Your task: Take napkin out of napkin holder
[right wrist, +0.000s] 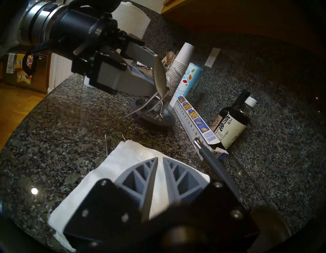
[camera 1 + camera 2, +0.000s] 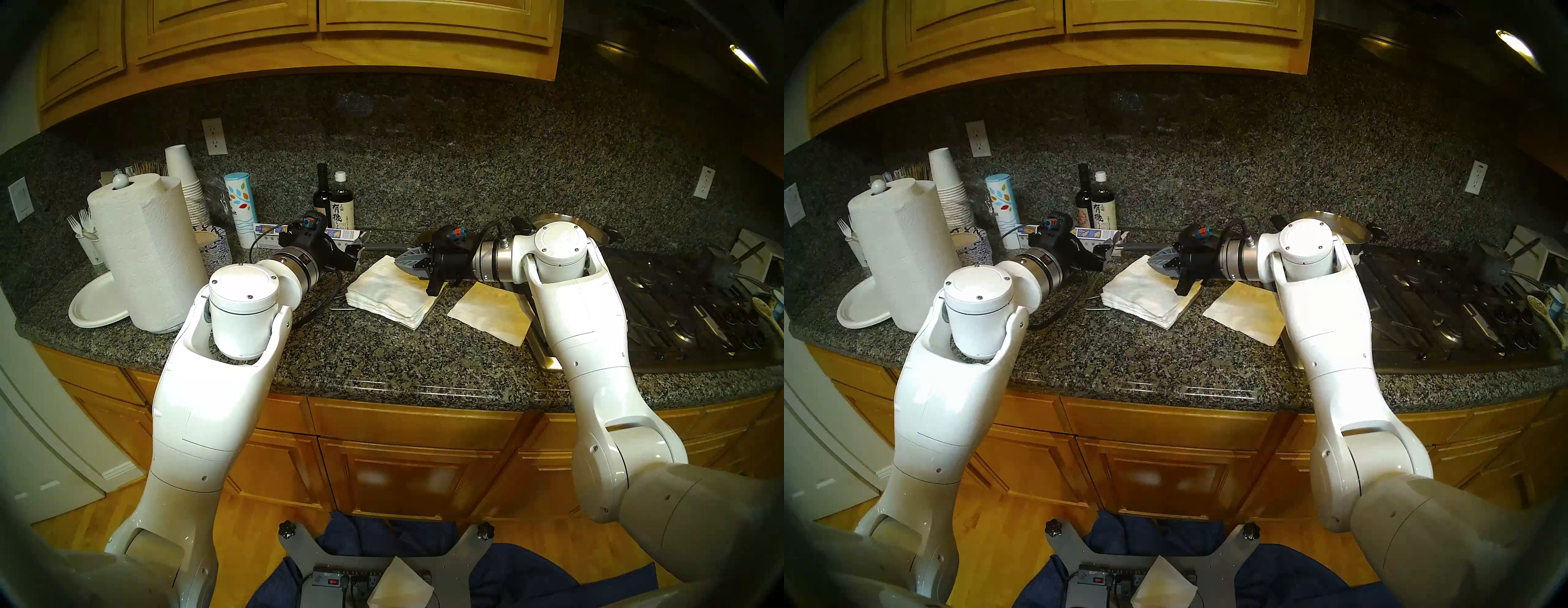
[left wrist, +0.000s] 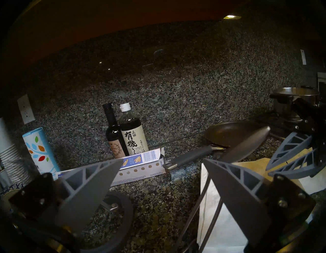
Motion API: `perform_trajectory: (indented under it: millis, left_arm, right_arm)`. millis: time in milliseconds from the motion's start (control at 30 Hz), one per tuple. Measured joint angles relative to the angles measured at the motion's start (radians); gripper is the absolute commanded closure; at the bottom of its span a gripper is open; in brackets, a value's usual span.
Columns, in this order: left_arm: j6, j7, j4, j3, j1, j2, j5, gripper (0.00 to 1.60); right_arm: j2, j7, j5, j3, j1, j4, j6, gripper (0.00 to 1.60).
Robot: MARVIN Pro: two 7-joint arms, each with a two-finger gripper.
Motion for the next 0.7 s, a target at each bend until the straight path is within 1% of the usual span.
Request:
perform_trajectory:
  millis: [200,533,700]
  left_arm:
    - [-0.001,-0.004,0.009,0.009,-0.005,-0.004,0.0,0.0]
    - [-0.004,-0.023,0.037,0.05,-0.028,-0.015,0.002,0.0]
    - [-0.005,-0.026,0.04,0.055,-0.035,-0.019,0.004,0.0]
  right_arm:
    - [-0.004,0.001,0.0,0.001,0.0,0.0,-0.003,1.04]
    - [-0.006,0.003,0.0,0.005,0.0,-0.002,-0.004,1.04]
    - [-0.006,0.006,0.0,0.007,0.0,-0.002,-0.005,1.04]
